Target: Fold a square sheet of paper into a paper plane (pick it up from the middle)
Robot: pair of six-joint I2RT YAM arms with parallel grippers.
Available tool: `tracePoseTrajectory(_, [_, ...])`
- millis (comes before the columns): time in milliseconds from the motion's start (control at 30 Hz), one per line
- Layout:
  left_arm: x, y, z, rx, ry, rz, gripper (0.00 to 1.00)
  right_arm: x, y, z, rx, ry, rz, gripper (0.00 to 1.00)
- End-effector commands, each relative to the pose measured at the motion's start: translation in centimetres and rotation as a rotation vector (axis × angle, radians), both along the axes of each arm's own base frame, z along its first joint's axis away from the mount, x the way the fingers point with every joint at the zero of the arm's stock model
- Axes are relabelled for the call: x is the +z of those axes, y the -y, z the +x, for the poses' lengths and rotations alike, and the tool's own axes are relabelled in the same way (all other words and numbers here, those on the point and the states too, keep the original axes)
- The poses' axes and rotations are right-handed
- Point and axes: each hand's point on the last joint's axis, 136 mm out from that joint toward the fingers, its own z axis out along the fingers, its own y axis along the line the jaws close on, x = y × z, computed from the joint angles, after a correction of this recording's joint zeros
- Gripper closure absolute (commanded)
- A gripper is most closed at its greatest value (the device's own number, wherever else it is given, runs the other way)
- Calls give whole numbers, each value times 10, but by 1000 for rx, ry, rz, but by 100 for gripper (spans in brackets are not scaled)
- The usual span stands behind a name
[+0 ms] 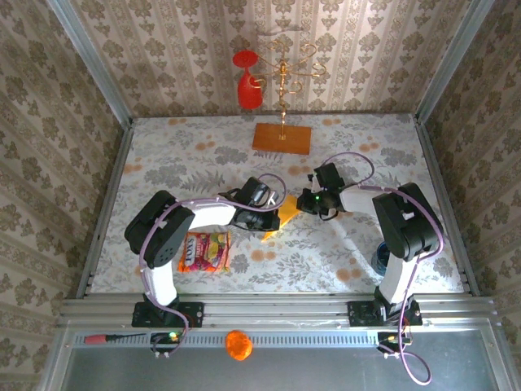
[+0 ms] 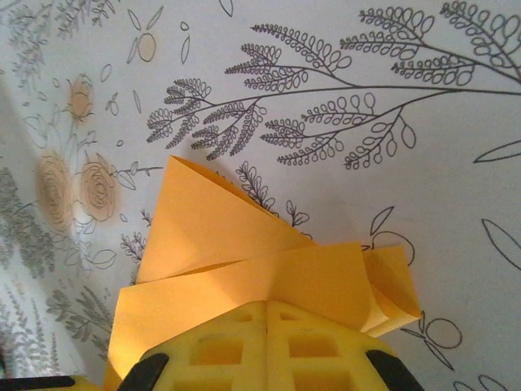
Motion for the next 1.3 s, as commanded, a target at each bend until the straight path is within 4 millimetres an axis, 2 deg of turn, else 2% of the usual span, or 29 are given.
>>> tracePoseTrajectory(0, [-27, -18, -19, 13, -88, 101, 99, -35, 24, -15, -65, -86, -47, 95])
tracePoseTrajectory(133, [-30, -21, -21, 14, -102, 117, 99, -33, 34, -6, -103, -76, -34, 95])
tracePoseTrajectory(333, [-38, -30, -29, 27, -130, 143, 99, -24, 60, 17, -201, -50, -33, 95])
tracePoseTrajectory(500, [-36, -26, -29, 11, -132, 125, 99, -18, 76, 31, -249, -47, -24, 94])
tracePoseTrajectory(767, [-30, -18, -24, -13, -117, 114, 99, 15, 86, 45, -275, 19, -10, 94])
tracePoseTrajectory(933, [-26, -13, -21, -18, -107, 99, 99, 48, 80, 47, -257, 102, 52, 94])
tracePoseTrajectory(1000, [-26, -12, -20, -20, -106, 96, 99, 66, 80, 44, -264, 152, 69, 94])
tracePoseTrajectory(1100, [-27, -10, -20, -17, -110, 92, 100, 79, 70, 31, -246, 171, 100, 95])
tracePoseTrajectory(1267, [-27, -10, -18, -11, -104, 87, 100, 58, 20, -9, -136, 71, 113, 99])
